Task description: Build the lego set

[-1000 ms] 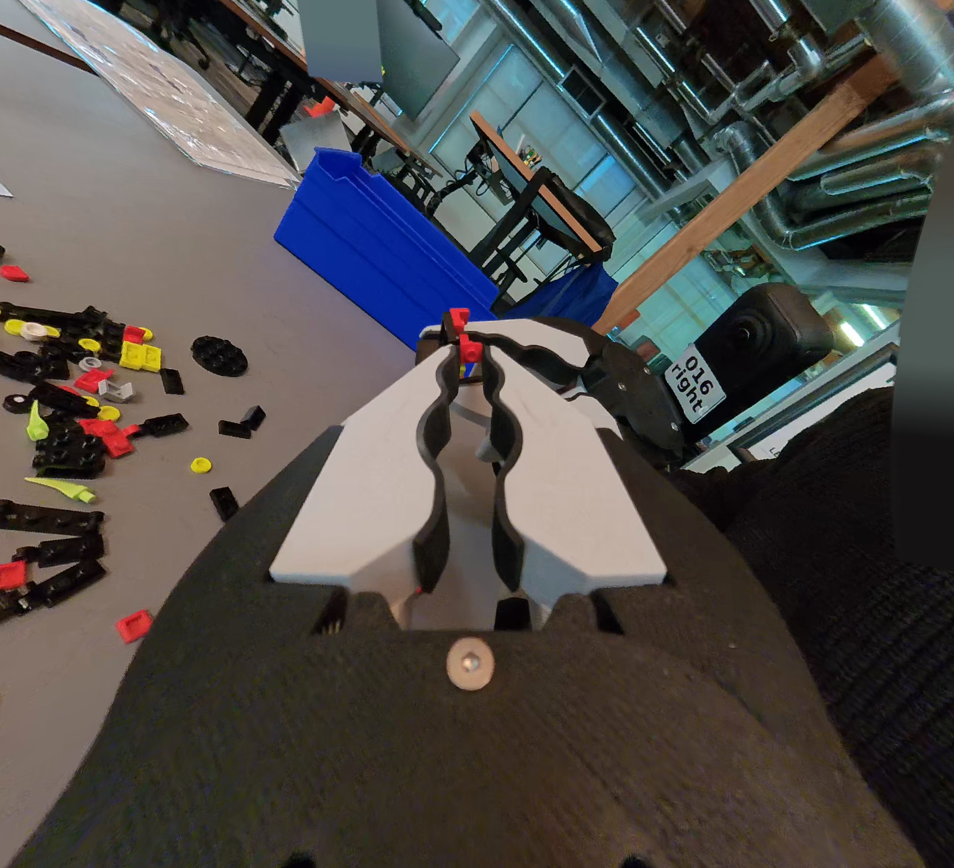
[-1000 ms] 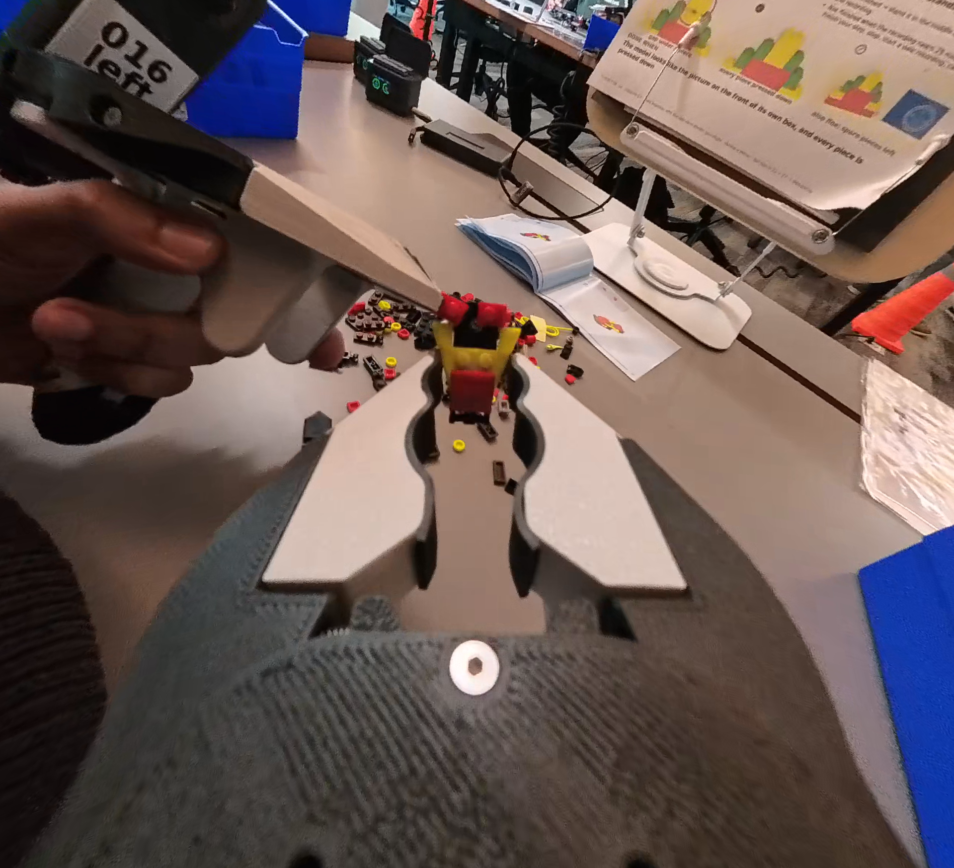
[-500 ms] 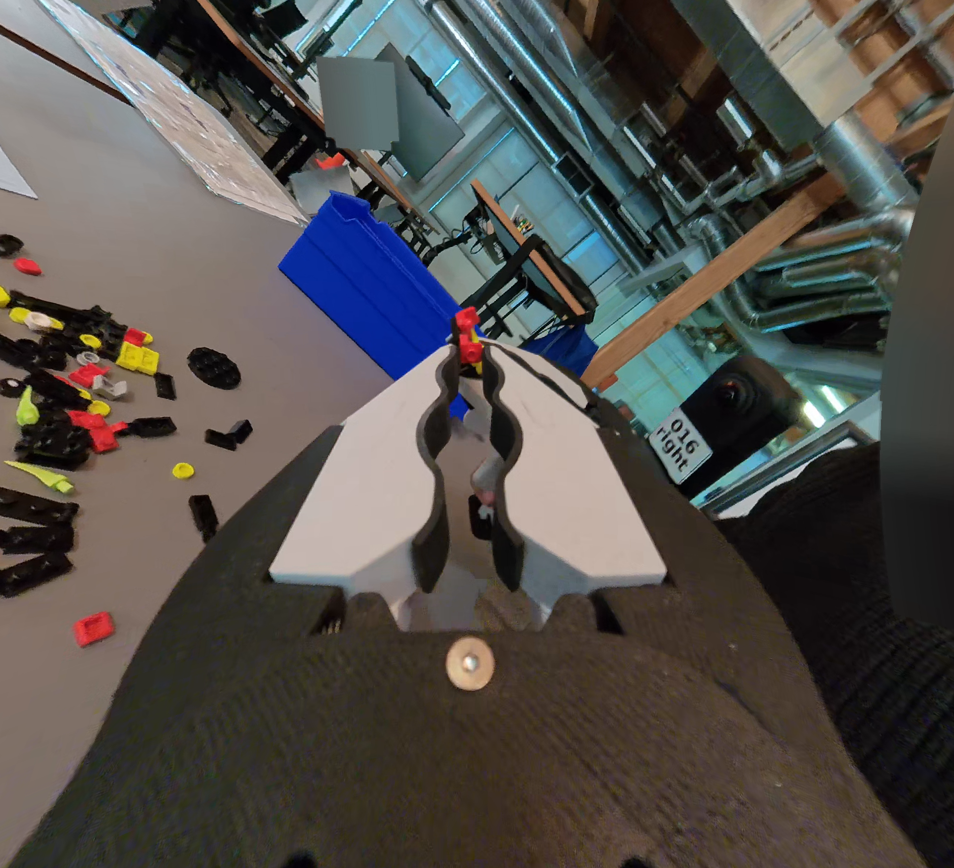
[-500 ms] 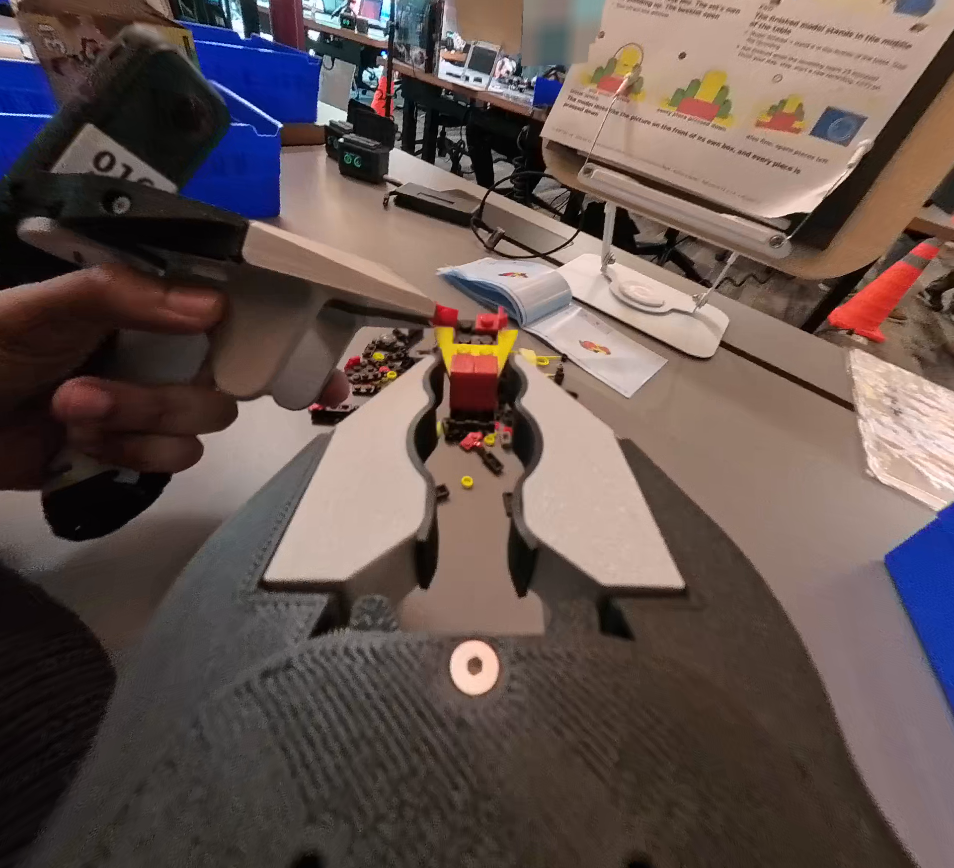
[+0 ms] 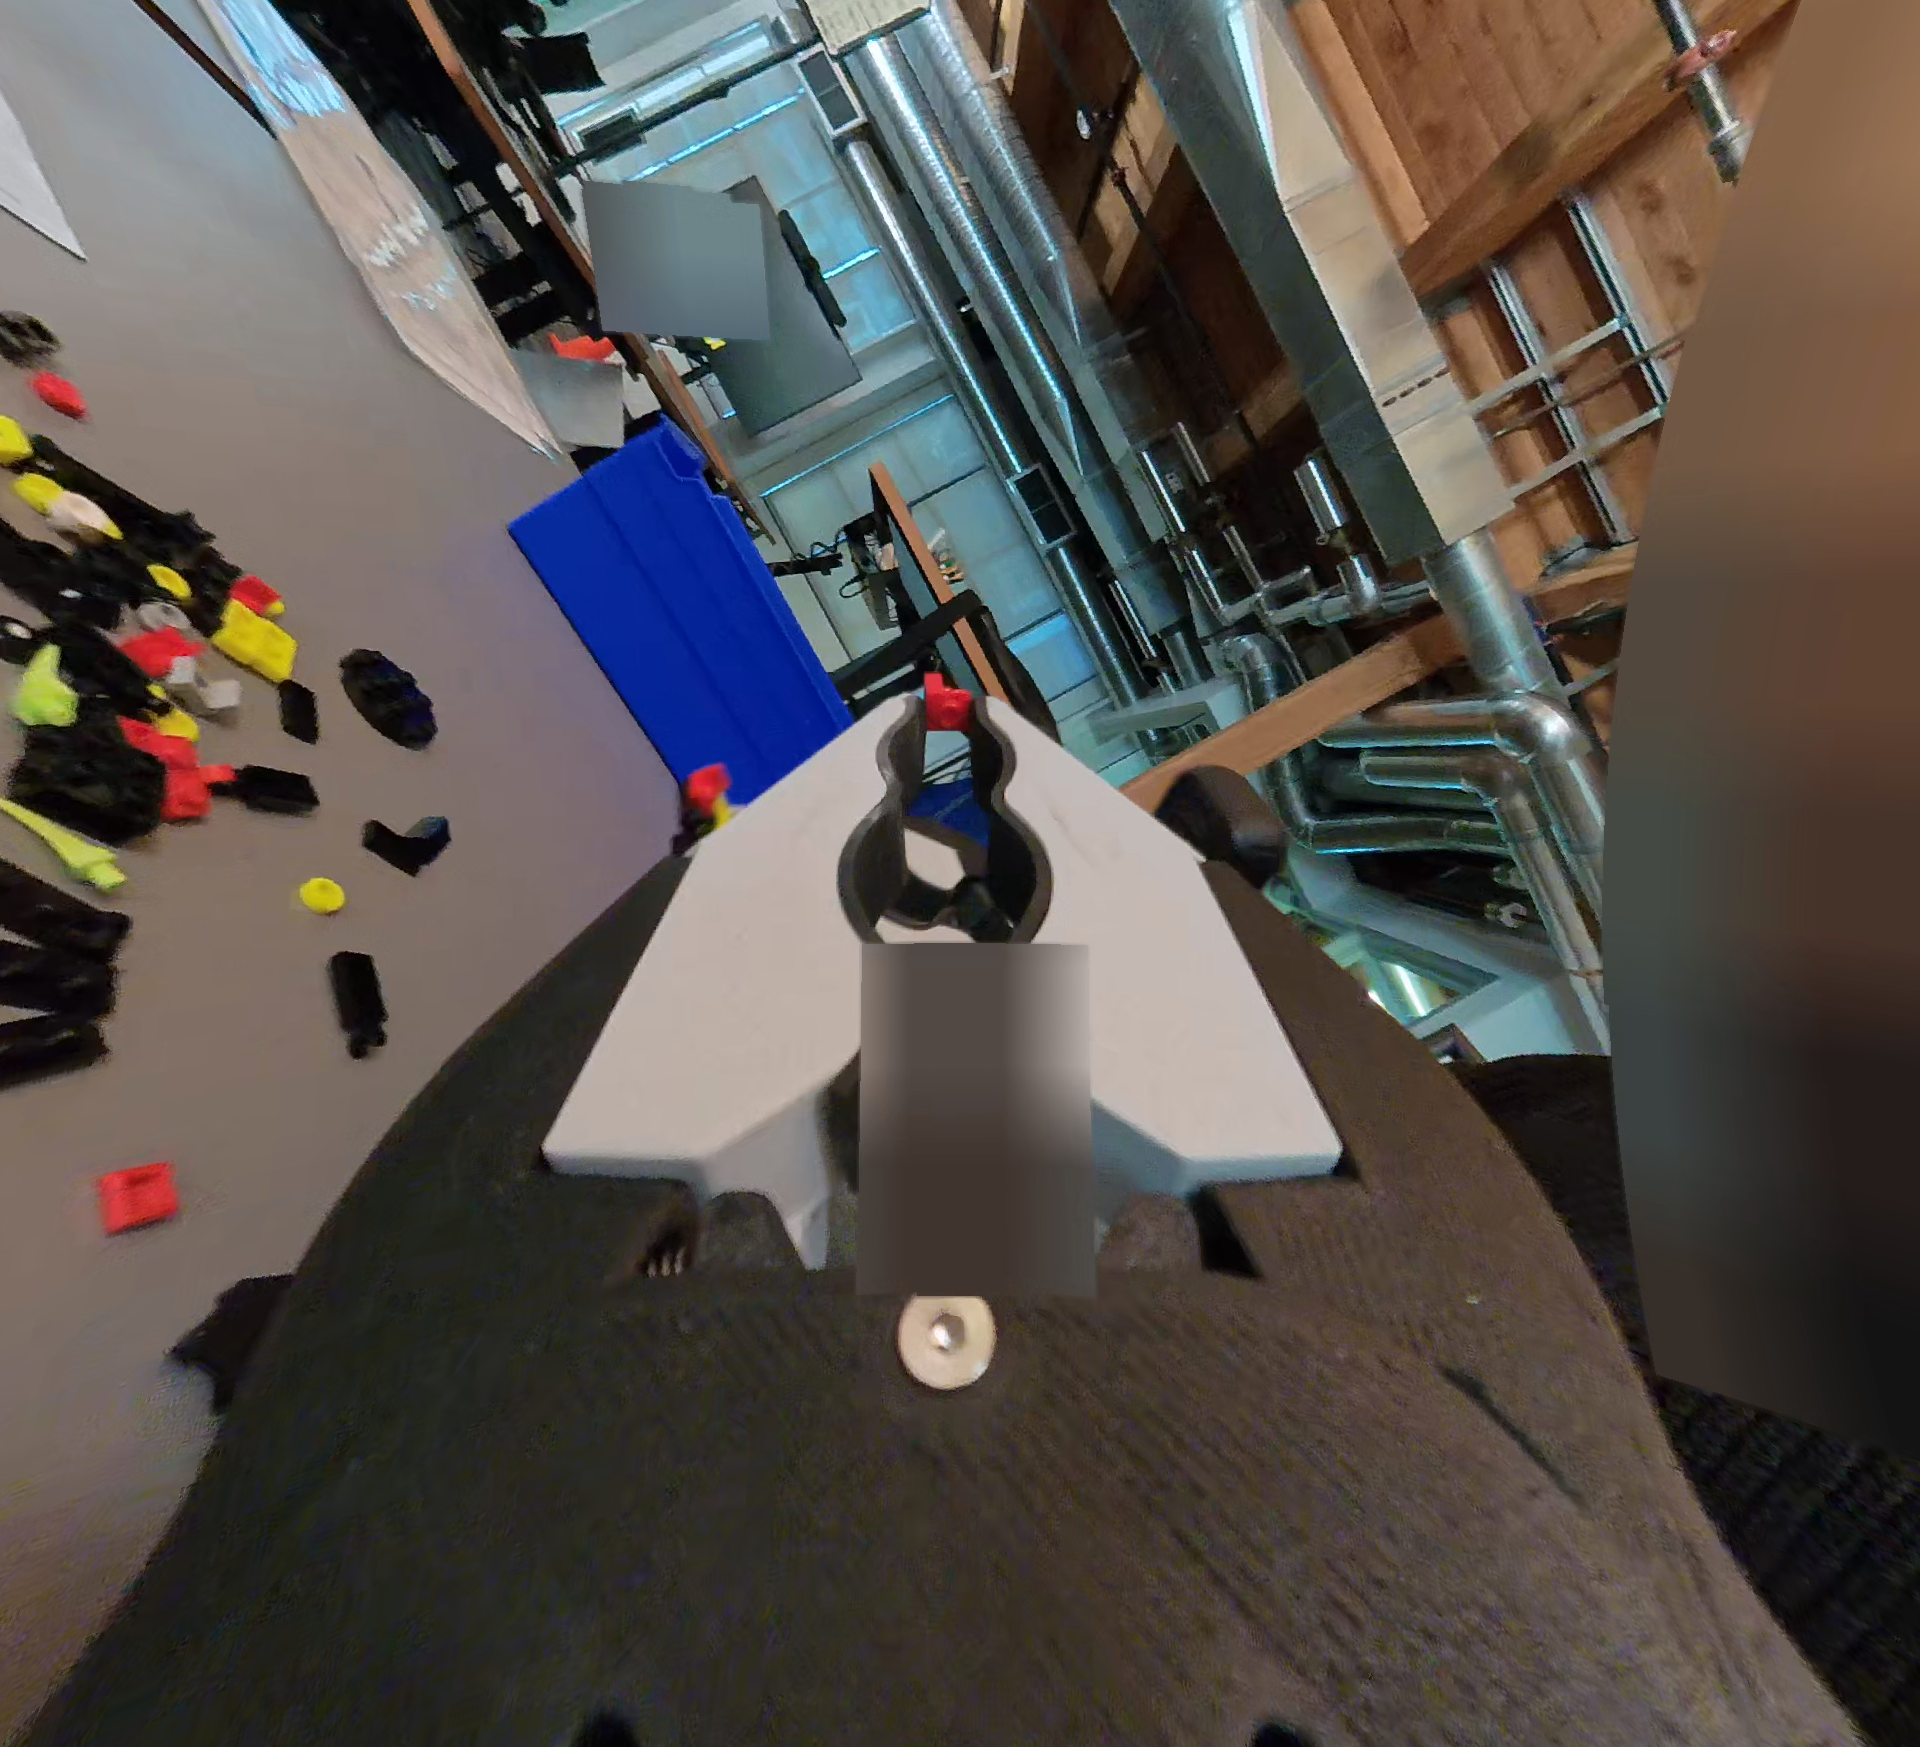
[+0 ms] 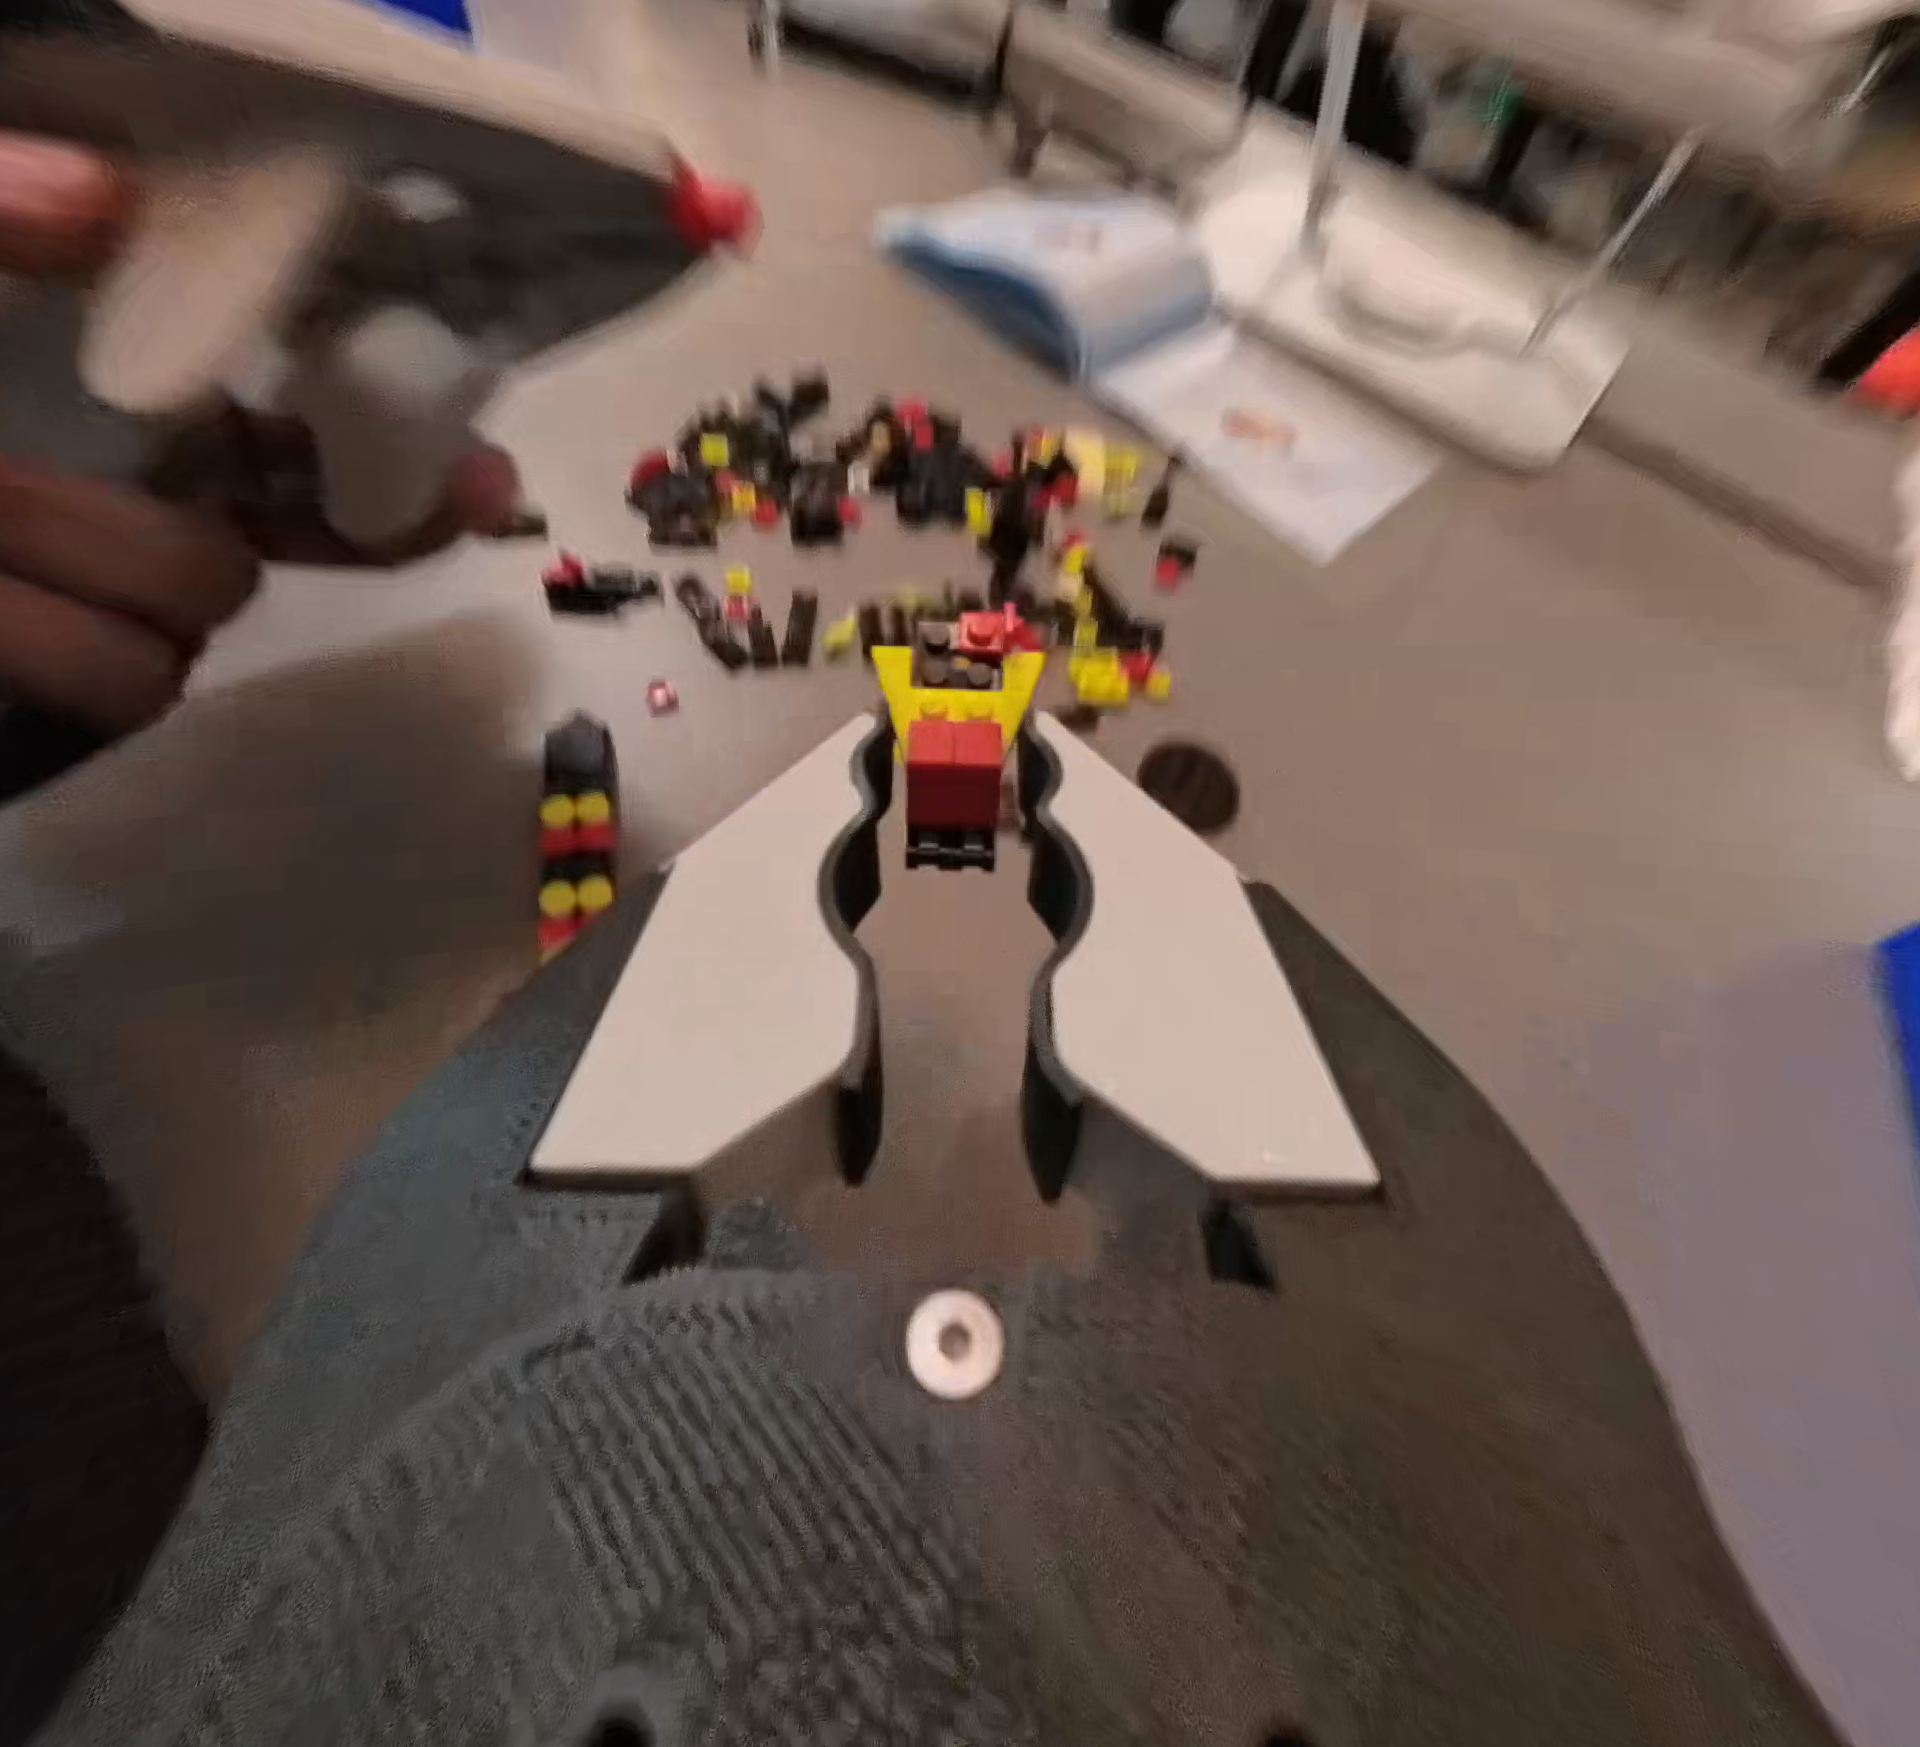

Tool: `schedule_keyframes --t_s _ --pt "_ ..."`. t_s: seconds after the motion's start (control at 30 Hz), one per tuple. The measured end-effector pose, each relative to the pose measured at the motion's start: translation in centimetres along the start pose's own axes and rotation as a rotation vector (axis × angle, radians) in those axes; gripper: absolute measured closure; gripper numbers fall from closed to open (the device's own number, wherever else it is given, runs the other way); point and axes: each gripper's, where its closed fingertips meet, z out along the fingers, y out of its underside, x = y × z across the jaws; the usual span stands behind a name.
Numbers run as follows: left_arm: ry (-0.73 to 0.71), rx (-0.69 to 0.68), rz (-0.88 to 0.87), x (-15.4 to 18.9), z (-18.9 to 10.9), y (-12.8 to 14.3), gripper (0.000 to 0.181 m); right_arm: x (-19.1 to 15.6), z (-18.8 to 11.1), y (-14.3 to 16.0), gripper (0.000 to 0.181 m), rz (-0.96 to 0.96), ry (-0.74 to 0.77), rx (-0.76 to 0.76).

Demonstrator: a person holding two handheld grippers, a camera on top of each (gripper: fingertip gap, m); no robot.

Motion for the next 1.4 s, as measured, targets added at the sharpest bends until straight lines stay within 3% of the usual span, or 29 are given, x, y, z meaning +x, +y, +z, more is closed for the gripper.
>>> schedule_keyframes --t_s 0.17,0.53,0.67,0.73,0.8,0.93,1.07,1.13,1.2,1.3,1.4 --pt "-0.028 -0.001 0.004 -0.8 -0.3 -0.5 0.175 0.6 0.4 4.9 0.159 0.067 -0.005 -0.231" --pt "-0.042 -0.04 -0.031 -1.7 0.0 0.3 0.175 -0.8 0.0 7.5 0.157 0.14 -0.063 -0.344" --pt "-0.042 -0.047 -0.041 -1.8 0.0 0.4 0.175 0.2 -0.8 6.6 0.117 0.094 -0.13 -0.325" --pt "-0.041 -0.054 -0.046 -1.8 0.1 0.6 0.175 1.8 -1.1 5.9 0.108 0.061 -0.122 -0.291" --pt "-0.038 -0.059 -0.057 -1.9 0.1 0.7 0.175 3.0 -1.3 5.4 0.117 0.062 -0.16 -0.254" --pt "-0.029 -0.084 -0.08 -1.9 0.3 1.2 0.175 2.9 -1.2 5.3 0.15 0.239 -0.401 -0.25" --pt "-0.035 -0.123 -0.089 -2.0 0.4 1.9 0.175 1.9 -0.9 5.9 0.151 0.57 -0.682 -0.324" --pt "-0.043 -0.14 -0.085 -2.1 0.4 2.1 0.175 1.4 -1.0 5.7 0.162 0.657 -0.776 -0.328" --pt "-0.05 -0.156 -0.083 -2.3 0.4 2.3 0.175 0.9 -0.8 5.8 0.17 0.664 -0.804 -0.344" --pt "-0.055 -0.173 -0.096 -2.5 0.5 2.7 0.175 0.3 -0.4 6.5 0.157 0.635 -0.805 -0.401" --pt "-0.052 -0.19 -0.109 -2.5 0.6 3.1 0.175 -0.2 -0.2 6.5 0.162 0.658 -0.843 -0.42"
